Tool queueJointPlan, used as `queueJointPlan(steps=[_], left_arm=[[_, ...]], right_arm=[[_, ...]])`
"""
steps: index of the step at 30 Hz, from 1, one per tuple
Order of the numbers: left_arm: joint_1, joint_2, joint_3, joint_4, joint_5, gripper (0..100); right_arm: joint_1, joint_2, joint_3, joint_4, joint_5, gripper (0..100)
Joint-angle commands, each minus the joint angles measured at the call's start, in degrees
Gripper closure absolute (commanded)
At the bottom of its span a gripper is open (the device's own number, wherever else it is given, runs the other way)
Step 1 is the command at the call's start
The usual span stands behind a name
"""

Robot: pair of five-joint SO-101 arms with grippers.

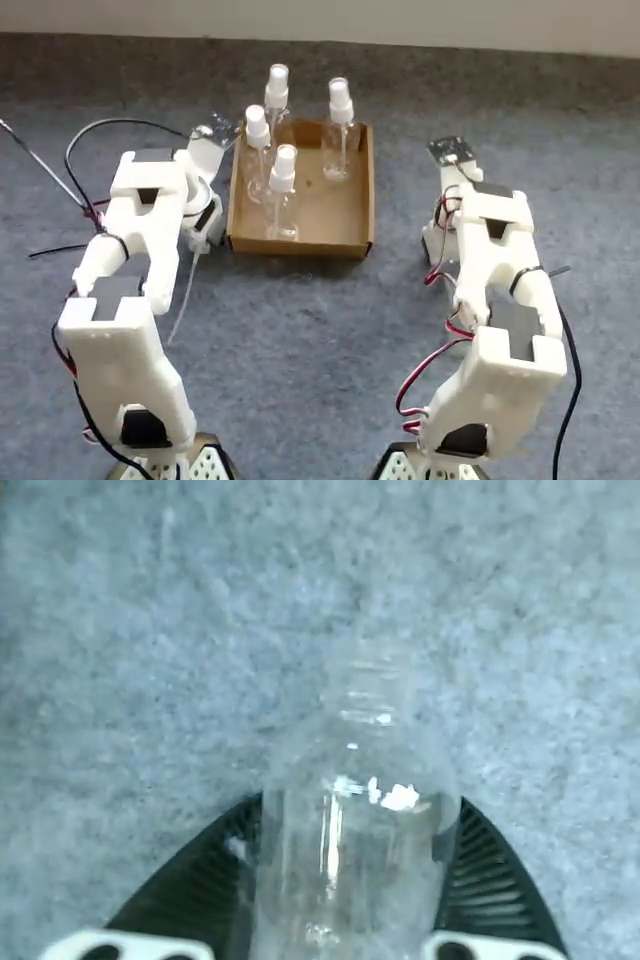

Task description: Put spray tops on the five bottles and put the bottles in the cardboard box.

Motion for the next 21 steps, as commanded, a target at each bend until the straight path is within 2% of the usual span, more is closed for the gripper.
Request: queueJointPlan(steps=[1,5,13,21], left_arm=[[0.84,-1.01,-2.59,-0.53,0.00,85],[0.75,-4.35,-2.33,-0.53,0.00,91],[0.40,-12.35,-2.59,5.10,0.62,95],[-2.51,-26.07,-2.07,9.58,10.11,95]], right_arm=[[0.84,-0.40,0.22,0.22,0.44,82.0],[0.92,-0.48,0.13,0.22,0.44,82.0],[1.10,-0.57,-0.31,4.62,0.35,81.3],[1.63,-0.66,-0.31,4.70,0.18,81.1]])
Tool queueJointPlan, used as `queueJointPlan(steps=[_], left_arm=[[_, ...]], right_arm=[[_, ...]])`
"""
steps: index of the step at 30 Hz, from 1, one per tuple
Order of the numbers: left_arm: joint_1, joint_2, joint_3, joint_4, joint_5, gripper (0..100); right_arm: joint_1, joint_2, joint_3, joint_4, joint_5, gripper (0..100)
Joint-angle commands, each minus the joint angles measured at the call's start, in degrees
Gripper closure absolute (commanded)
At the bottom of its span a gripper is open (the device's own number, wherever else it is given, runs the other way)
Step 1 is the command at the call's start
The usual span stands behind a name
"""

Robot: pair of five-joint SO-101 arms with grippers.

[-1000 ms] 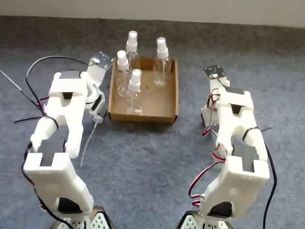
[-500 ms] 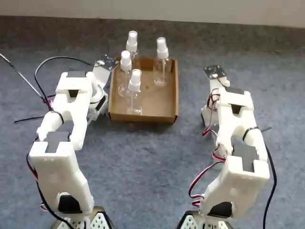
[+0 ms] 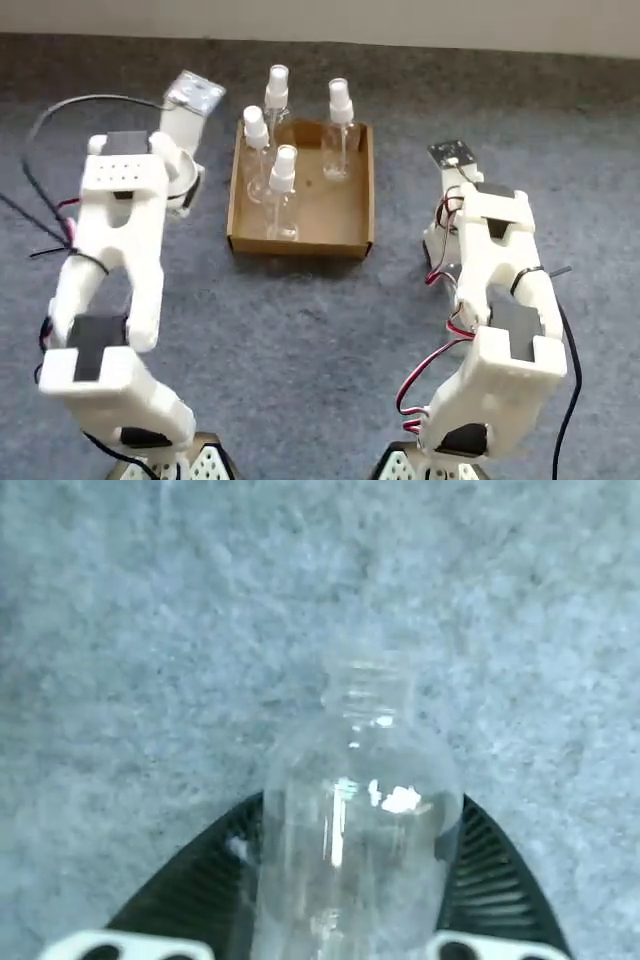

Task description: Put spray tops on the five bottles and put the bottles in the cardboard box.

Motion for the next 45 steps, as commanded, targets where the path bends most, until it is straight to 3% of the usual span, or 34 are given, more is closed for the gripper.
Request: queueJointPlan(steps=[1,8,17,24,32,45], left_arm=[[-1.01,-10.07,-1.89,3.69,5.01,95],[-0.92,-11.65,-0.84,4.57,10.81,95],[0.48,-11.91,0.92,4.22,11.69,95],[0.40,-11.74,0.92,4.22,11.60,95],[0.40,-11.65,0.92,4.22,11.60,95],[0.48,-11.56,0.92,4.22,11.69,94]], right_arm=[[1.19,-0.66,-0.13,1.54,0.18,80.0],[1.19,-0.66,-0.31,3.82,0.26,69.0],[-1.10,-4.35,-12.26,10.95,-3.69,69.0],[-5.76,1.45,-22.37,14.46,-5.63,69.0],[-3.21,9.80,-28.88,14.55,-6.68,69.0],[-1.63,10.15,-29.32,17.98,-3.60,69.1]])
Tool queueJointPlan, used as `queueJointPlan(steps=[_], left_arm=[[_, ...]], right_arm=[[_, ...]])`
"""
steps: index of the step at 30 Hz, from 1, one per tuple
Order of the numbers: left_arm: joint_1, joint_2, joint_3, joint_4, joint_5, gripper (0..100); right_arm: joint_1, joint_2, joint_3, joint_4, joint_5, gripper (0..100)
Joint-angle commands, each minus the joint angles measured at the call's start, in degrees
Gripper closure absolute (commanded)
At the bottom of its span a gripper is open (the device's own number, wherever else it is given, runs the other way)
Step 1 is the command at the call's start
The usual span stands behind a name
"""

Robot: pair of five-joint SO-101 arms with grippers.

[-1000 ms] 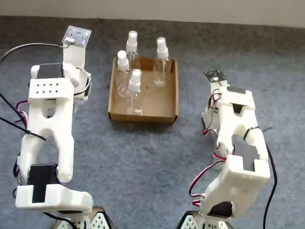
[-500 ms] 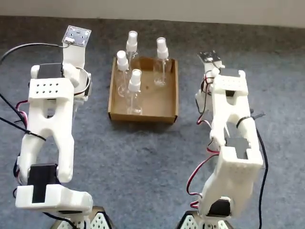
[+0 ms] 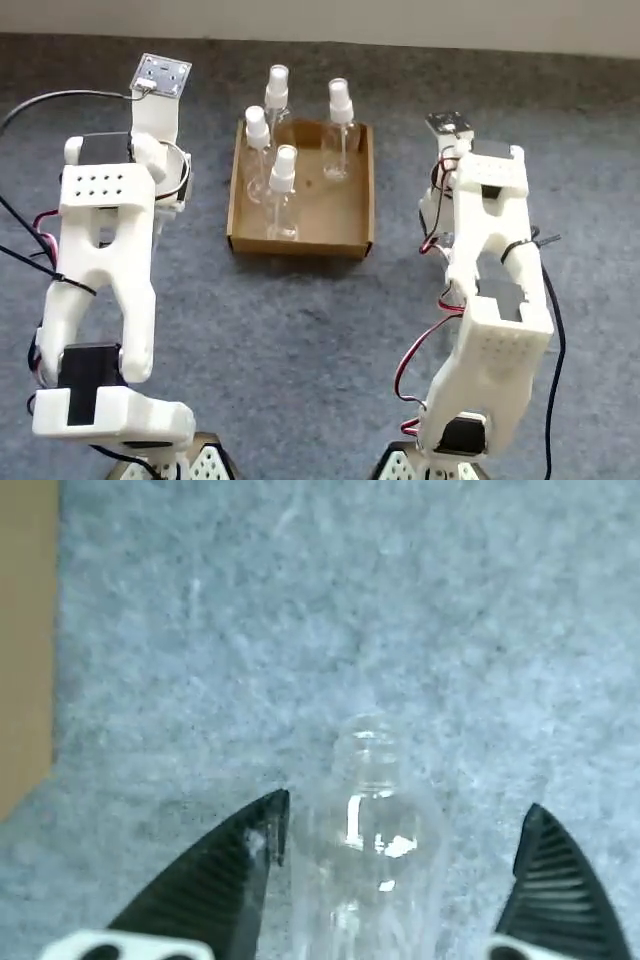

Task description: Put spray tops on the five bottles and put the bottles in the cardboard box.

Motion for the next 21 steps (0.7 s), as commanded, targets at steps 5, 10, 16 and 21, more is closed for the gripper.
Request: queueJointPlan(steps=[5,10,16,21], left_arm=[[0.75,-2.33,-0.40,-0.09,0.35,94],[0.75,-2.33,-0.40,0.00,0.35,94],[0.75,-2.42,-0.40,0.09,0.44,94],[0.75,-2.86,-0.92,0.26,0.53,94]], right_arm=[[0.75,-0.66,-2.59,-0.57,0.97,70.1],[0.92,-0.66,-2.51,-0.57,0.97,82.4],[1.01,-1.01,-2.95,-0.04,0.97,90.6],[1.63,-3.56,-5.76,2.77,0.88,93.3]])
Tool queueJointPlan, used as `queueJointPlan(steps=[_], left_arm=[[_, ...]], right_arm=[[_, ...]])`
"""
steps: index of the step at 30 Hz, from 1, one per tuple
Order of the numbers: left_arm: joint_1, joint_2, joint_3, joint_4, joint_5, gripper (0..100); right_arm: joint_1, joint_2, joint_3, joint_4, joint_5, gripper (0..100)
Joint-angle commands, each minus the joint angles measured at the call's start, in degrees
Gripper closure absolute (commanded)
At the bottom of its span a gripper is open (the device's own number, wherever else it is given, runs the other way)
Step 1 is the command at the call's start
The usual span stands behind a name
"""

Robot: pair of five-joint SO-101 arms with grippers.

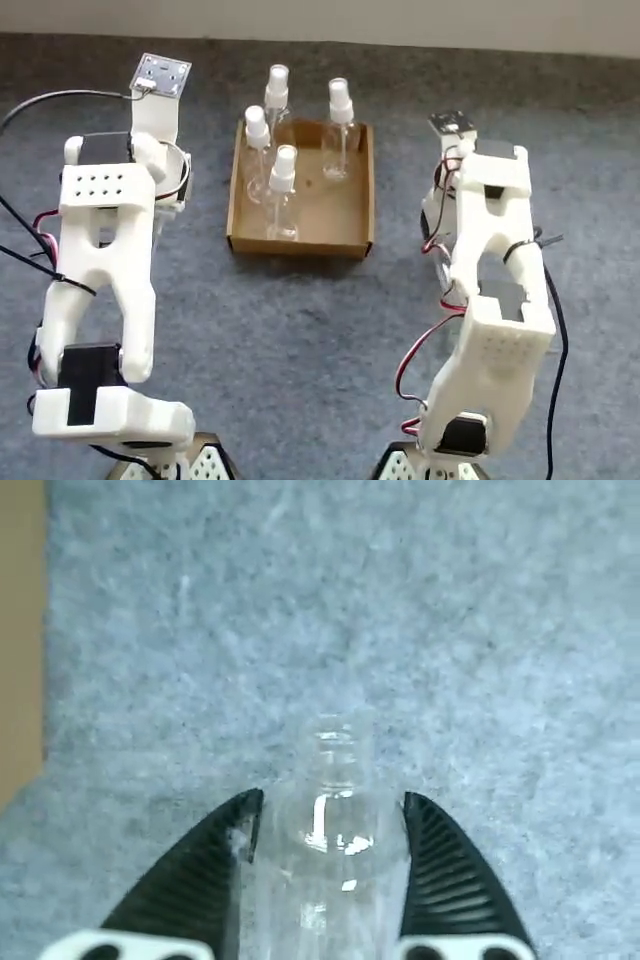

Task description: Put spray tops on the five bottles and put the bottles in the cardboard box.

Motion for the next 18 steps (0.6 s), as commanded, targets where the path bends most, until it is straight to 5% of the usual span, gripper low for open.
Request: queueJointPlan(steps=[1,9,18], left_arm=[[0.75,-2.95,-1.10,0.26,0.53,94],[1.10,-2.95,-10.42,5.19,1.05,94],[6.02,-2.95,-35.21,19.69,5.54,95]], right_arm=[[0.92,-4.62,-6.11,3.30,0.26,93.3],[-2.51,-18.42,-11.82,7.78,-3.25,93.6],[-16.22,-38.73,-4.00,5.05,-9.32,93.6]])
